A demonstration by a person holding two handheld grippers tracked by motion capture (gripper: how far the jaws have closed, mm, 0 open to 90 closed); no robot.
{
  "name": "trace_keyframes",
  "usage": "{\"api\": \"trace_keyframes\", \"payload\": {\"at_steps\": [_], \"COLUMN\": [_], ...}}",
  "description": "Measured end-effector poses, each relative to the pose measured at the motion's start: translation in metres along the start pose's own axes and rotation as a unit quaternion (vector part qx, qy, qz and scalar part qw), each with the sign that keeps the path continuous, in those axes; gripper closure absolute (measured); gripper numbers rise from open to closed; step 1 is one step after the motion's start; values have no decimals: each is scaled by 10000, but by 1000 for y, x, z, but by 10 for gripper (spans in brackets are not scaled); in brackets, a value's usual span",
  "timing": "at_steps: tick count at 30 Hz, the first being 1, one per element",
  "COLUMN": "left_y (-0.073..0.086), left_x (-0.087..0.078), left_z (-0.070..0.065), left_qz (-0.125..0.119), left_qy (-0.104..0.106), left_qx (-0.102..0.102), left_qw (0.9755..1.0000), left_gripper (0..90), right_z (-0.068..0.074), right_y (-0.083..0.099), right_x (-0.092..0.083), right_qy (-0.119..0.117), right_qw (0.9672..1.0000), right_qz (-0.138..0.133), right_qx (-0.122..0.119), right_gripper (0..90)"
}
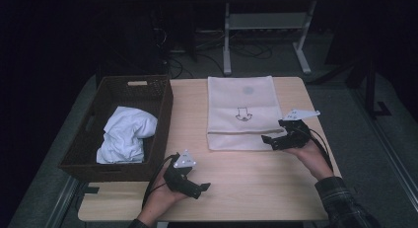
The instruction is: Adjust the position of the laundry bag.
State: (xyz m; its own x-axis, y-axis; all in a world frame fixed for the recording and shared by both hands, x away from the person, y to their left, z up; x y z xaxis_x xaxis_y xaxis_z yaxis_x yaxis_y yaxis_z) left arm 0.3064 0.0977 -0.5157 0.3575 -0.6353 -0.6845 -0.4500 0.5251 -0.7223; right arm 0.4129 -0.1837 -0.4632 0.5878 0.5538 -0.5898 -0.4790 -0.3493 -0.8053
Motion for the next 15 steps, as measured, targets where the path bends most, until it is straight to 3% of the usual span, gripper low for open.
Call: {"api": "trace_keyframes", "payload": {"at_steps": [10,15], "left_y": [-1,-1], "left_x": [-1,-1], "left_z": [1,0], "left_qz": [-33,-19], "left_qy": [7,-11], "left_qx": [-15,18], "left_qw": [10000,10000], "left_gripper": [0,0], "right_z": [0,-3], "right_y": [-11,-11], "right_x": [8,19], "right_qy": [-34,-71], "right_qw": [9999,10000], "right_qz": [-112,62], "right_qx": [-22,-13], "right_gripper": [123,132]}}
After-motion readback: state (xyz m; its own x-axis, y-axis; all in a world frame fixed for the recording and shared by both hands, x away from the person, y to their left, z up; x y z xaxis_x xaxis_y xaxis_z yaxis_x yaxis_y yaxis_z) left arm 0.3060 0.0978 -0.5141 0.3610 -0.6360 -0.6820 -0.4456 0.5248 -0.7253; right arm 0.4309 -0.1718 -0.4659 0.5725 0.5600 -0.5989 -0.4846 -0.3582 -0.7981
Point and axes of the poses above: each handheld gripper's, and its own axes: x roughly forward along the jaws, y roughly out of its underside, z roughly to its left, the point moved 8 cm from there along x, roughly forward along the jaws
